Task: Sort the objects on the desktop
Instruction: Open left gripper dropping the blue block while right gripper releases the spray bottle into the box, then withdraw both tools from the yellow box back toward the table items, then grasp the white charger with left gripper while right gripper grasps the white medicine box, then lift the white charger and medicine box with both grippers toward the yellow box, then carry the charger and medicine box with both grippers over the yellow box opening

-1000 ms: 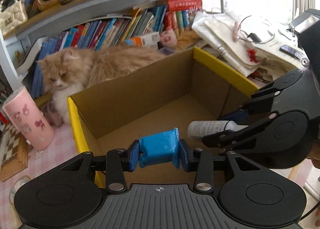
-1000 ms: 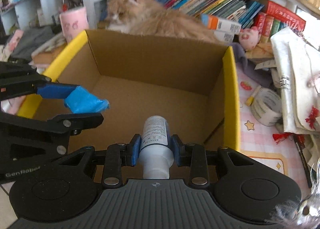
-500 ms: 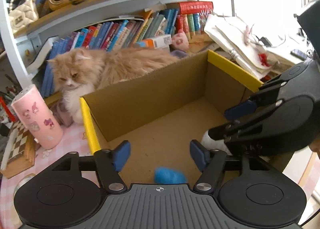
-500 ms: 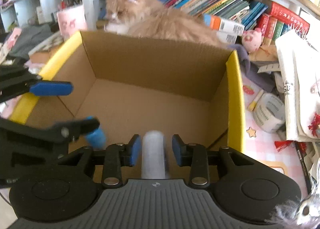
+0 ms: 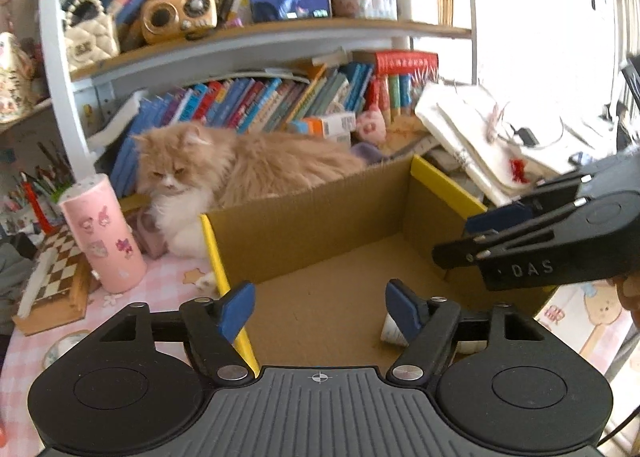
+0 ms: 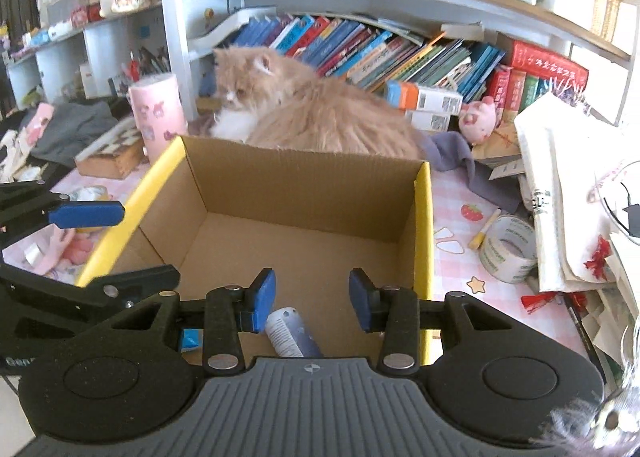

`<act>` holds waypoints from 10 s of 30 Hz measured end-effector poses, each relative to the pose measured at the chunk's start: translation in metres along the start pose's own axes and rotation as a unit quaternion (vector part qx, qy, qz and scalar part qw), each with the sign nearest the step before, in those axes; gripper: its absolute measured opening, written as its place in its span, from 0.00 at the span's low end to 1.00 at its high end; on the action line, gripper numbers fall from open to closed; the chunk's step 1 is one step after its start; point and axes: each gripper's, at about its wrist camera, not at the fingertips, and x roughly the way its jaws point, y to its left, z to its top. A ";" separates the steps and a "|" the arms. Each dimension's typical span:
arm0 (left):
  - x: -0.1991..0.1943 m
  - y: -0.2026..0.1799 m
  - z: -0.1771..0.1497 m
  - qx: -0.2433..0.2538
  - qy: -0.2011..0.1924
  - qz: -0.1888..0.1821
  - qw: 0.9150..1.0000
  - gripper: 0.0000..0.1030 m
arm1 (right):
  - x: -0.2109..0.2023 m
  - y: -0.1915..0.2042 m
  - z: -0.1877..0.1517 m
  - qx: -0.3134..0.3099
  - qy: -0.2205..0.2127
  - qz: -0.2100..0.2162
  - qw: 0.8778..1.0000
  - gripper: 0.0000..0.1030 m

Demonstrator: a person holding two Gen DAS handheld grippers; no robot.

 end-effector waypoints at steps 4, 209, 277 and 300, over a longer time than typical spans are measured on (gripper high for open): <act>-0.019 -0.002 -0.001 -0.004 -0.016 0.007 1.000 0.74 | -0.019 0.004 -0.007 0.006 -0.016 -0.002 1.000 0.39; -0.110 0.261 -0.142 -0.267 0.053 0.025 0.962 0.24 | 0.055 0.286 -0.018 -0.024 0.046 0.052 0.997 0.49; -0.143 0.153 -0.157 -0.122 0.095 -0.204 0.967 0.24 | -0.071 0.282 -0.131 0.129 0.079 -0.091 0.984 0.49; -0.099 0.088 -0.127 -0.112 0.116 -0.217 0.963 0.24 | -0.077 0.205 -0.141 0.155 0.085 -0.102 0.979 0.49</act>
